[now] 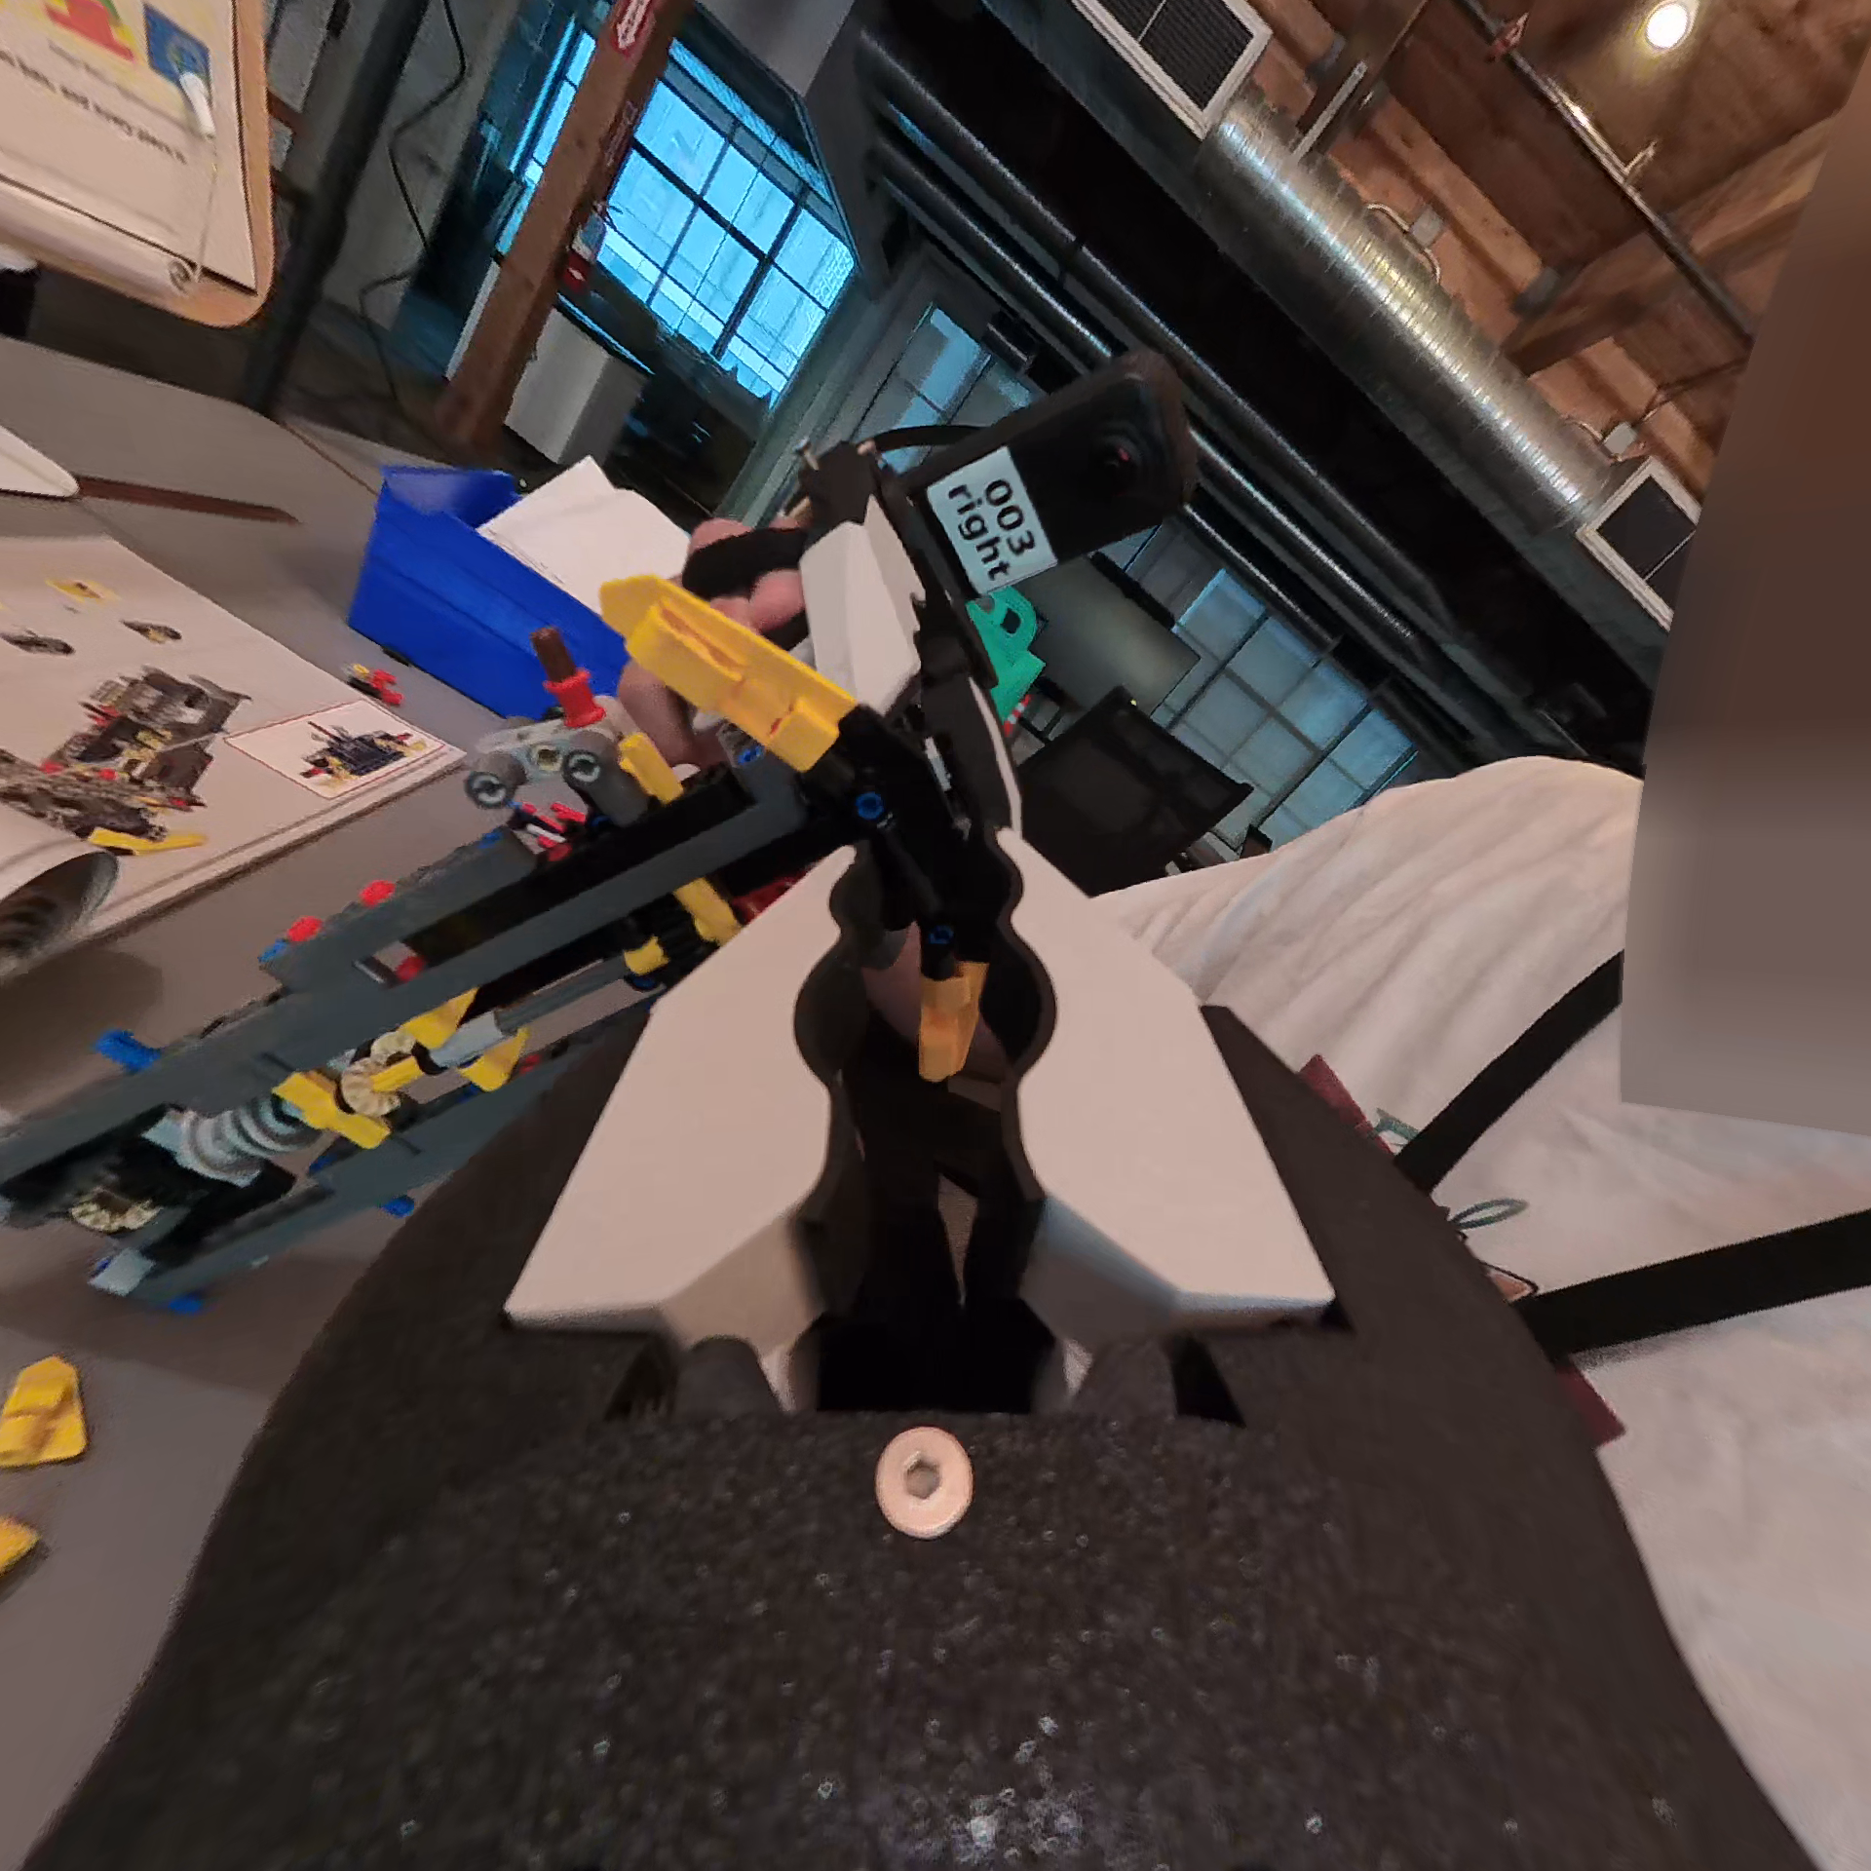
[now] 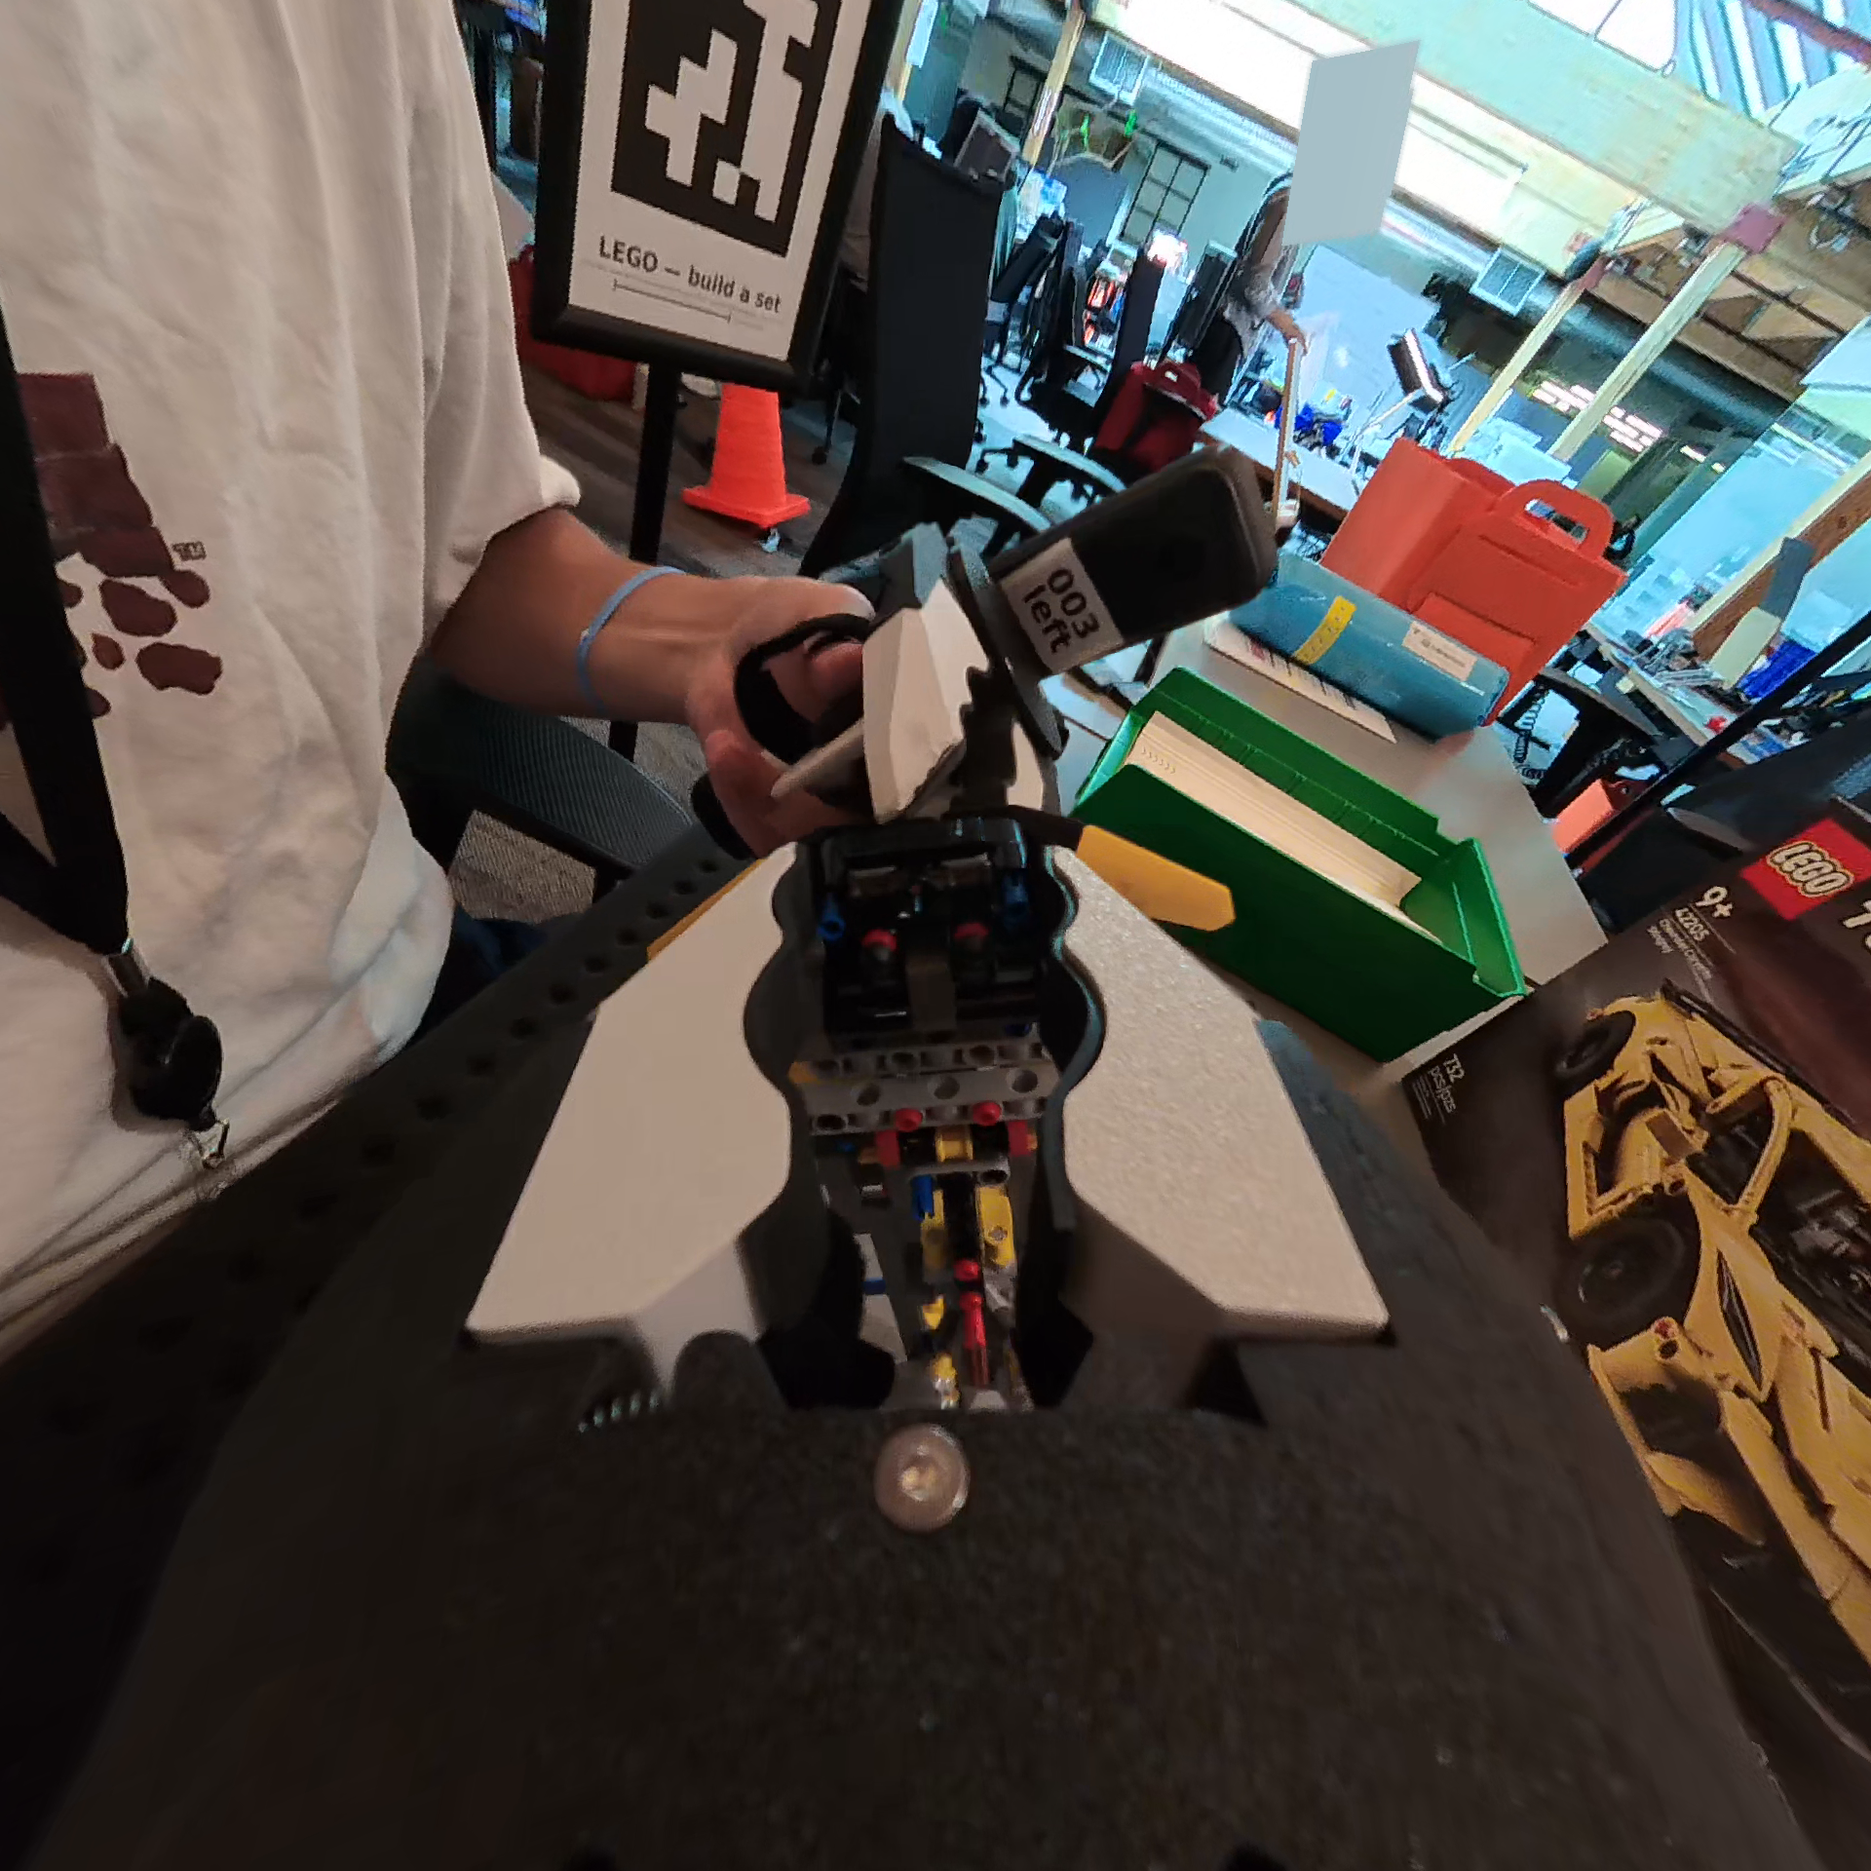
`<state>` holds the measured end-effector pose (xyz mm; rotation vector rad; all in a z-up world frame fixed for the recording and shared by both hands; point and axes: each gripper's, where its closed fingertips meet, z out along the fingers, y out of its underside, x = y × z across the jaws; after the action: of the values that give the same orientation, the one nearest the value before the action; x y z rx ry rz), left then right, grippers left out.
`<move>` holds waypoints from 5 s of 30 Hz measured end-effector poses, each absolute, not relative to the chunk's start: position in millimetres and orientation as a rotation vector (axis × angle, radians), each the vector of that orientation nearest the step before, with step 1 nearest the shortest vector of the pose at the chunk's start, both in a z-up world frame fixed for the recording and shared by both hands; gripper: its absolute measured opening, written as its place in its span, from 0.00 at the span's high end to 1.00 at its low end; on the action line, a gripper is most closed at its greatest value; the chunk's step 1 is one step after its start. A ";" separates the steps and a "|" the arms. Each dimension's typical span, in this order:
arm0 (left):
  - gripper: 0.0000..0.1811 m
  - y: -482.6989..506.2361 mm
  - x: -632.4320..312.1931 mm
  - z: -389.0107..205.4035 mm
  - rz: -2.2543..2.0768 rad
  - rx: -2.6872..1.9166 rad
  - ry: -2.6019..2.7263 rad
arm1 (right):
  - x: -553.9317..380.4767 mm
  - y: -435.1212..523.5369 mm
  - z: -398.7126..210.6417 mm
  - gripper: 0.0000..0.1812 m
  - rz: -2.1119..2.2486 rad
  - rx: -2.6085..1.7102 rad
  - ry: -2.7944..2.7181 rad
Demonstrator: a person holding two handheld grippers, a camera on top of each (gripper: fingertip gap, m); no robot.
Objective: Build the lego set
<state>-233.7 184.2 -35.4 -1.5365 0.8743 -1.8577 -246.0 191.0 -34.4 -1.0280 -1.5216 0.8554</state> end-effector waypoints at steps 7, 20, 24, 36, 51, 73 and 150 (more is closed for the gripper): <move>0.93 180.5 -233.8 -31.0 -1.935 -1.487 0.826 | -243.6 188.7 -34.1 0.77 0.827 -1.031 -1.547; 0.94 177.8 -232.2 -38.7 -2.004 -1.479 0.822 | -241.0 186.3 -41.2 0.77 0.862 -1.026 -1.572; 0.94 177.2 -233.3 -38.4 -2.011 -1.470 0.815 | -241.9 185.6 -41.0 0.77 0.863 -1.024 -1.570; 0.97 179.9 -233.4 -40.4 -1.934 -1.494 0.828 | -240.1 187.0 -42.0 0.77 0.852 -1.045 -1.575; 1.00 193.1 -249.0 -31.1 -1.839 -1.419 0.724 | -225.5 197.8 -34.1 0.77 0.803 -1.070 -1.525; 0.90 213.4 -227.5 -58.7 -0.621 -1.508 0.947 | -236.6 231.6 -33.5 0.78 0.504 -1.473 -1.222; 0.96 188.9 -254.0 -53.9 -1.062 -1.167 1.361 | -227.9 192.3 -51.9 0.96 1.163 -1.122 -1.530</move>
<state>-254.0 188.9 -53.9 -1.1668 1.3609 -1.0619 -227.9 192.3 -51.9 -1.1222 -1.5299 1.1632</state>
